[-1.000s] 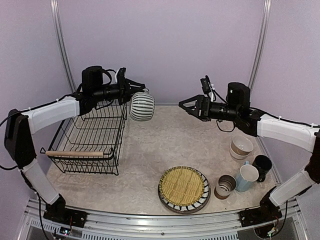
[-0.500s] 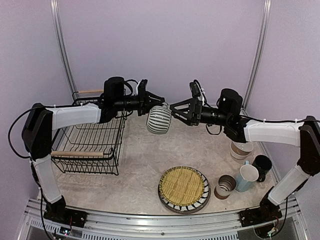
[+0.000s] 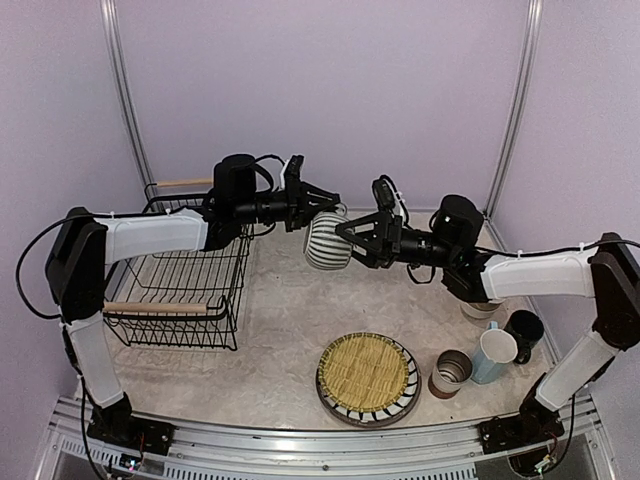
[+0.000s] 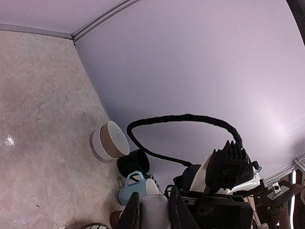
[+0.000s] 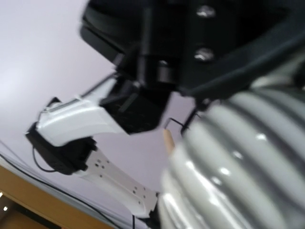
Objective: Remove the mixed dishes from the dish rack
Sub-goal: Pass from the left arm to the right, then place the cup at the center of the board.
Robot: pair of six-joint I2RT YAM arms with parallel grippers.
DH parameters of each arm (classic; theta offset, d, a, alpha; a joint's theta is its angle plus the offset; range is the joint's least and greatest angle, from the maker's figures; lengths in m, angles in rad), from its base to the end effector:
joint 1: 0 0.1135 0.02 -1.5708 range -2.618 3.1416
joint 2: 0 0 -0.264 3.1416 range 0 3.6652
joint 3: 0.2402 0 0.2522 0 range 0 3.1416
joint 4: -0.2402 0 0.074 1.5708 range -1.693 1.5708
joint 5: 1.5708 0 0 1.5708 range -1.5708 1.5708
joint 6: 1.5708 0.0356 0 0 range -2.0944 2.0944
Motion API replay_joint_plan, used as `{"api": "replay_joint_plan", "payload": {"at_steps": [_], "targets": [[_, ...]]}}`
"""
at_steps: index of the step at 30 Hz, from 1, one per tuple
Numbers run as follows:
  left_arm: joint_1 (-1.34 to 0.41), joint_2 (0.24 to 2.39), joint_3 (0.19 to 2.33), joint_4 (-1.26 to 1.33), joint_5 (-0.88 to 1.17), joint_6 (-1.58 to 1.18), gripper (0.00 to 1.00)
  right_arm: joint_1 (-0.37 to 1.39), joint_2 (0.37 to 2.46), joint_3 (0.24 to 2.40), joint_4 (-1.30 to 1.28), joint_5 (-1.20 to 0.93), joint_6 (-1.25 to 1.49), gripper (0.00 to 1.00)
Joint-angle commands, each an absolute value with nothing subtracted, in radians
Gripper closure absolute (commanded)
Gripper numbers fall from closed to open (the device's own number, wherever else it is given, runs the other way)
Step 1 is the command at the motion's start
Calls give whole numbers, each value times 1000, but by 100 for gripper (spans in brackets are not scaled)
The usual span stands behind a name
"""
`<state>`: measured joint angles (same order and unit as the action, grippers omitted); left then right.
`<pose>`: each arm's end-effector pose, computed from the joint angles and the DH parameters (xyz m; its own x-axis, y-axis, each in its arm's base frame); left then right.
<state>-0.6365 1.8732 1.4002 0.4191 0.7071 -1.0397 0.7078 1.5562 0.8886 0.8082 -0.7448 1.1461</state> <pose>0.3441 -0.2831 0.3019 -0.8614 -0.1785 -0.4756 0.4557 0.1420 -0.8787 0.2463 0.2425 0.2870 -0.8563 0.1490 -0.4945 -0.5041 -0.0326 0.8630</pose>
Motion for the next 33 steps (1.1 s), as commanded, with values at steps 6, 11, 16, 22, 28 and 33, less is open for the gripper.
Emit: {"api": "replay_joint_plan", "payload": {"at_steps": [6,11,16,22,28,33], "targets": [[-655,1827,1369,586,645,-1040,100,731,1624,874,1122,-767,1327,53],[-655,1811,1357,568,651,-1023,100,730,1618,863,1141,-757,1326,85],[-657,1801,1339,534,653,-1009,99,729,1598,876,1109,-750,1287,100],[-637,1751,1298,418,586,-940,52,709,1529,893,916,-733,1157,100],[-566,1621,1256,207,496,-803,1,667,1427,905,475,-640,908,100],[-530,1517,1289,-46,397,-642,1,655,1398,1035,-149,-310,592,100]]}}
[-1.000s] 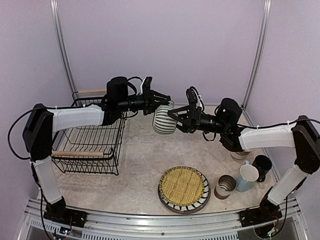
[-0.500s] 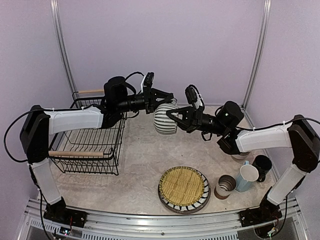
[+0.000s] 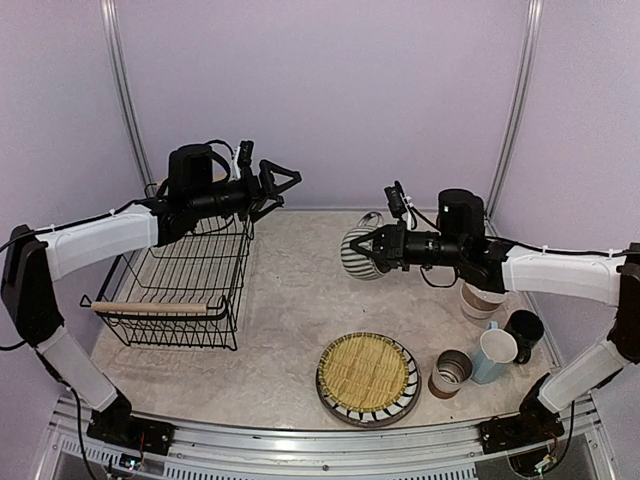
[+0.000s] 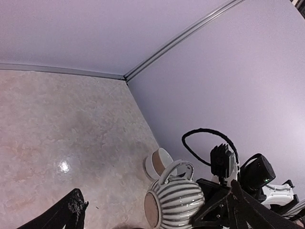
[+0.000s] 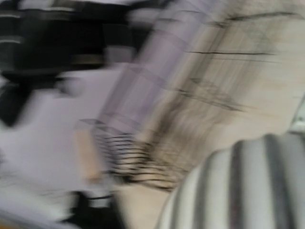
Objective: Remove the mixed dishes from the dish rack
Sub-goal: Place the cup at the center of the board.
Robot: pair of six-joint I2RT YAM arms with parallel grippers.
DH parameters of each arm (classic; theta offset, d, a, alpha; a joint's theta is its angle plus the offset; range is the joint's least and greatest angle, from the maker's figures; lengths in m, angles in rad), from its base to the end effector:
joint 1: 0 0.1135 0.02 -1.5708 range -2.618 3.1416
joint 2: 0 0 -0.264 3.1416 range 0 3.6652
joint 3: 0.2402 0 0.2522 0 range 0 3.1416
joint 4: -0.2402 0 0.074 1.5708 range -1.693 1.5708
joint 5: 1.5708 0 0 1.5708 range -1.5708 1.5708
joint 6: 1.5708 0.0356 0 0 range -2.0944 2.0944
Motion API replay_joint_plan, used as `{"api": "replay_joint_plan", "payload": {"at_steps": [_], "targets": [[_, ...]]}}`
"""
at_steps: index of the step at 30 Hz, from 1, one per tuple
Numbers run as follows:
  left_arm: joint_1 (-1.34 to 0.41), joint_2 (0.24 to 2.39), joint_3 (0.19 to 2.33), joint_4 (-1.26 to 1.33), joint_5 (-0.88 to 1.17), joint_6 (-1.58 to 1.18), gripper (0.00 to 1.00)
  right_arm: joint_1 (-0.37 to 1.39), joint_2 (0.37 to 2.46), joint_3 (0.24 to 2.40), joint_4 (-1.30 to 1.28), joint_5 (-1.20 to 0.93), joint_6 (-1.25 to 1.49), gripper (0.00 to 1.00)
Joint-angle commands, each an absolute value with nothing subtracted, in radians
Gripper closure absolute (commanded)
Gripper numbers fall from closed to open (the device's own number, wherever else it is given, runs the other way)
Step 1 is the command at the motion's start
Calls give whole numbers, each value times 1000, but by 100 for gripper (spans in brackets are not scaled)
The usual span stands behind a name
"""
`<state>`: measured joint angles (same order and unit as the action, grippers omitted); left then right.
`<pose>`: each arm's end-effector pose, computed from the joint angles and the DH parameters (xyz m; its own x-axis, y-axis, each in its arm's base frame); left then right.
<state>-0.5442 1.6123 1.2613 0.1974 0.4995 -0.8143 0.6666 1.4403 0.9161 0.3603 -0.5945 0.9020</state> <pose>0.3211 -0.2142 0.3333 -0.7149 -0.3136 -0.6250 0.4947 0.4049 -0.7690 0.2469 0.2196 0.2877 -0.8221 0.1802 -0.5400 -0.4863 0.2710 0.8307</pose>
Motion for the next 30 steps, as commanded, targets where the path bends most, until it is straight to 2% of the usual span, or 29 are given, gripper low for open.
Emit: {"api": "replay_joint_plan", "payload": {"at_steps": [1,5,9,21,25,30], "targets": [[-530,1506,1301,-98,369,-610,1,655,1404,1062,-258,-226,549,100],[-534,1440,1320,-242,230,-521,1,647,1443,1115,-533,46,460,100],[-527,1349,1286,-246,118,-468,1,633,1476,1112,-634,165,433,100],[-461,1125,1079,-120,3,-538,1,568,1583,1039,-566,108,393,100],[-456,1076,1068,-146,8,-520,1,562,1609,1016,-539,87,389,100],[-457,1046,1083,-199,6,-492,1,561,1617,1003,-515,61,389,88]]}}
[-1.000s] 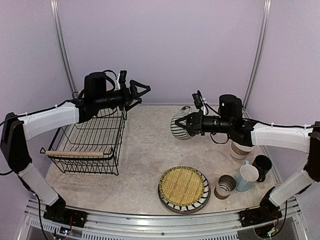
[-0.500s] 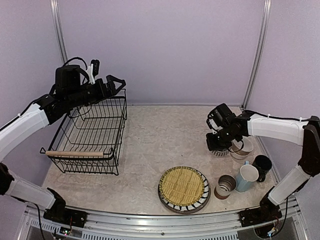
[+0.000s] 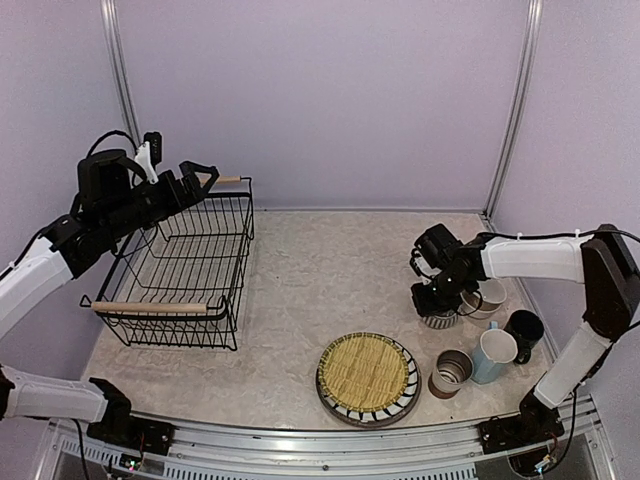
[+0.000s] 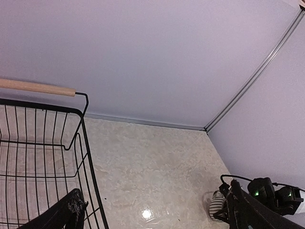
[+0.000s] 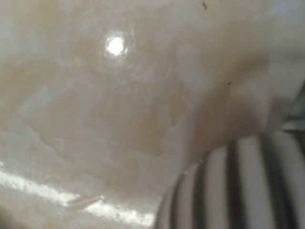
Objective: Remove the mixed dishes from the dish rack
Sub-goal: Place the cup at the center of the board, then reset both arms
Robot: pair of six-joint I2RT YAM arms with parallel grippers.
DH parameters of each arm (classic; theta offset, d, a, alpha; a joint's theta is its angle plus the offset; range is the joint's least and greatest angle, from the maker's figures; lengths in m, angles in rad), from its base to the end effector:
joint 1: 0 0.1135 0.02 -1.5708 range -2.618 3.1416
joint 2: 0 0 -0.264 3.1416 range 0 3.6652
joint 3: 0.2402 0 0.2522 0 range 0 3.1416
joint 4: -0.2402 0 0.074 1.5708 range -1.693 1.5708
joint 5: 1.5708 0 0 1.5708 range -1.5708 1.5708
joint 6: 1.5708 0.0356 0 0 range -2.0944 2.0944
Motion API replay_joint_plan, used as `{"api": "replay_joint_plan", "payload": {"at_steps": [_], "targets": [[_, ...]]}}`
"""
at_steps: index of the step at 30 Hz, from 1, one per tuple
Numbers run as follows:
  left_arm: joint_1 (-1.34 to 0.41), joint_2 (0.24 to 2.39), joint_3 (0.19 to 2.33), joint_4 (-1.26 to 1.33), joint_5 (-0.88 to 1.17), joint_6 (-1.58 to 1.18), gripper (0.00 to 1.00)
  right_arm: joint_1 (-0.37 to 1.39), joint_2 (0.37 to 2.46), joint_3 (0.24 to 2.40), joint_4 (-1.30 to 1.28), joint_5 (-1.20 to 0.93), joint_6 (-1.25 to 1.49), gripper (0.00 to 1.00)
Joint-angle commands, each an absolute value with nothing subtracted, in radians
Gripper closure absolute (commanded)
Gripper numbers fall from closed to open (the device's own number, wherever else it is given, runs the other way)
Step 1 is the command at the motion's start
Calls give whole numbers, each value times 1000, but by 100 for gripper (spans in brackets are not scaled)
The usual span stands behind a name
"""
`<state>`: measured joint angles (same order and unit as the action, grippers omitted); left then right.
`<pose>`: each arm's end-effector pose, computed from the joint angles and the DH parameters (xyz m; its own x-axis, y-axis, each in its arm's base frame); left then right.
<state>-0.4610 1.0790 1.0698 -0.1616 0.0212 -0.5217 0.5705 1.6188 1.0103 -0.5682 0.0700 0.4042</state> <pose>0.2225 -0.1114 0.3853 -0.3629 -0.3760 -0.8526 0.3260 0.8059 -0.4942 0.2623 0.1653 0.1853 -0.9175 -0.1226 -0.3784 -0.1689 0.9814 0.0916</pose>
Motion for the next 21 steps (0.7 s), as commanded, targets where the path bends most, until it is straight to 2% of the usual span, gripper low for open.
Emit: {"api": "replay_joint_plan", "payload": {"at_steps": [1,8,17,21], "targets": [[-456,1042,1084,-205,3,-488,1,561,1617,1001,-513,60,389,84],[-458,1016,1117,-247,3,-460,1,560,1593,1012,-534,61,393,68],[-458,978,1155,-272,2,-413,1,561,1383,1135,-643,146,339,27],[-457,973,1173,-286,-24,-407,1,561,1300,1234,-690,174,284,16]]}}
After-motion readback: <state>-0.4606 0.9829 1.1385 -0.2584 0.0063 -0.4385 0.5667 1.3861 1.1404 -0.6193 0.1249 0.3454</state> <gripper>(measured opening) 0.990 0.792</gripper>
